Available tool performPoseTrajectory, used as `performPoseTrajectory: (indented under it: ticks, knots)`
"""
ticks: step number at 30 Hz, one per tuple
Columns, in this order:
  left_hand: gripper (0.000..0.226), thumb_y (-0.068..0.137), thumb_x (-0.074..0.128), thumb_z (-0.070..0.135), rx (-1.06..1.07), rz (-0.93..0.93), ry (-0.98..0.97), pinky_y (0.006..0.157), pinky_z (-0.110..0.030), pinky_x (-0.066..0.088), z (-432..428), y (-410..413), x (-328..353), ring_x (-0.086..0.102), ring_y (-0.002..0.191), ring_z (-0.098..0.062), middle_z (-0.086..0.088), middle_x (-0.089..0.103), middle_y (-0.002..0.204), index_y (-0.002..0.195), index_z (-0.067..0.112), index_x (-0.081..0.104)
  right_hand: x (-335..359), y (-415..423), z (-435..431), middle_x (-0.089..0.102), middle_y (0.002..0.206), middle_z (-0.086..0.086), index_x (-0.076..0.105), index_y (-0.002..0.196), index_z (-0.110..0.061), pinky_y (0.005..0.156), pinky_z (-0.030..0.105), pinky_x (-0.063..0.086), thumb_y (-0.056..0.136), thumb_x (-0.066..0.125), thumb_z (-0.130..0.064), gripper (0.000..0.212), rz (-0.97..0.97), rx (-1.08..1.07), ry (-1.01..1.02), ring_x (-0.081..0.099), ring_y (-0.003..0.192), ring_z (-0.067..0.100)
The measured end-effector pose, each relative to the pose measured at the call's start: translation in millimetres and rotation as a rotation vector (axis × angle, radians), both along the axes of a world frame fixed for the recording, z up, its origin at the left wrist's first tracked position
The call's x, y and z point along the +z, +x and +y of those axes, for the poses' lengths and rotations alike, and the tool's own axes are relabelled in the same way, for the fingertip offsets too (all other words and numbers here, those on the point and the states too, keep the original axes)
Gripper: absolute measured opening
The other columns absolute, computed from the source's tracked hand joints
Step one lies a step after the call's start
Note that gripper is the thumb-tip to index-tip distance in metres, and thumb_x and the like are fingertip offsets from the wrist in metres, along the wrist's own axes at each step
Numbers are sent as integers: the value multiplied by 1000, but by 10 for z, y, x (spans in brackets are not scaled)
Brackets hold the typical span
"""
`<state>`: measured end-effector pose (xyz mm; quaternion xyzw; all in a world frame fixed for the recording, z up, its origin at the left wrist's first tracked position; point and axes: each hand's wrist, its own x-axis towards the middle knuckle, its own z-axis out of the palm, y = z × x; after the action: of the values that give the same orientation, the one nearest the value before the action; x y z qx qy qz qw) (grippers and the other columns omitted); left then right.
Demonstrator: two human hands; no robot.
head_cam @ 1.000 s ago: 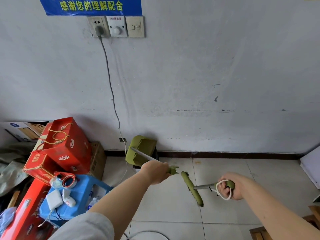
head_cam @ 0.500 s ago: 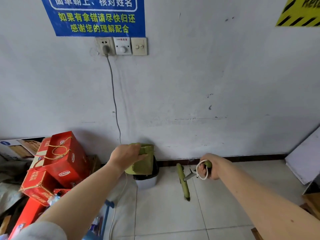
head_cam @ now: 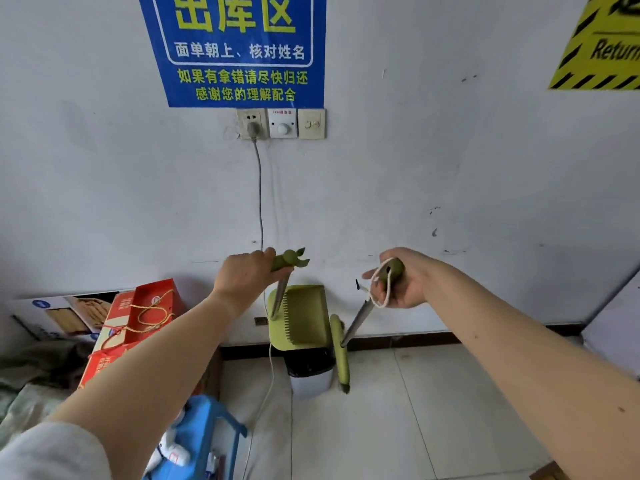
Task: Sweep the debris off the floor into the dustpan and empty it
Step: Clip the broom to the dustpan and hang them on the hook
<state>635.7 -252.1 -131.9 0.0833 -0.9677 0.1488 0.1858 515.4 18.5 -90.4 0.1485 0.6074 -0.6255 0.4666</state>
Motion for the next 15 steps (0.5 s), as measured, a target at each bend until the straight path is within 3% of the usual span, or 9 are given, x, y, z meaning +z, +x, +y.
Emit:
performPoseTrajectory:
  ticks: [3,5,7,11,15]
  knots:
    - [49,91,36,61,-147,81,-69,47,-27,27,-191,52,243,50,49,-23,1,56,62,75,16,45,555,73,-164,48,57,9,51,67,-6,48,23,44,76,44,-21,19,110,130,-50,43,46,18]
    - [36,91,55,44,-308,120,-202,53,-30,34,-258,72,362,52,49,-25,-2,56,62,74,13,51,941,171,-263,40,62,5,45,63,-12,48,20,35,68,43,-18,8,206,280,-58,29,51,15]
    - [20,85,70,23,-337,170,-310,58,-34,44,-244,72,453,54,51,-26,-3,55,64,76,11,57,1281,262,-350,33,64,2,45,61,-13,48,20,30,59,45,-16,4,294,426,-30,22,54,14]
    - [16,94,54,22,-316,289,-286,78,-40,43,-130,29,496,58,63,-27,-4,60,73,85,9,59,1774,412,-464,33,56,1,47,69,-13,42,19,32,60,55,-25,16,406,534,35,30,36,14]
    - [18,97,45,23,-263,294,-143,88,-40,34,114,-48,432,60,74,-27,-3,63,82,94,10,57,1945,372,-454,30,49,-2,45,77,-15,40,16,30,86,33,-41,29,434,468,-2,27,32,11]
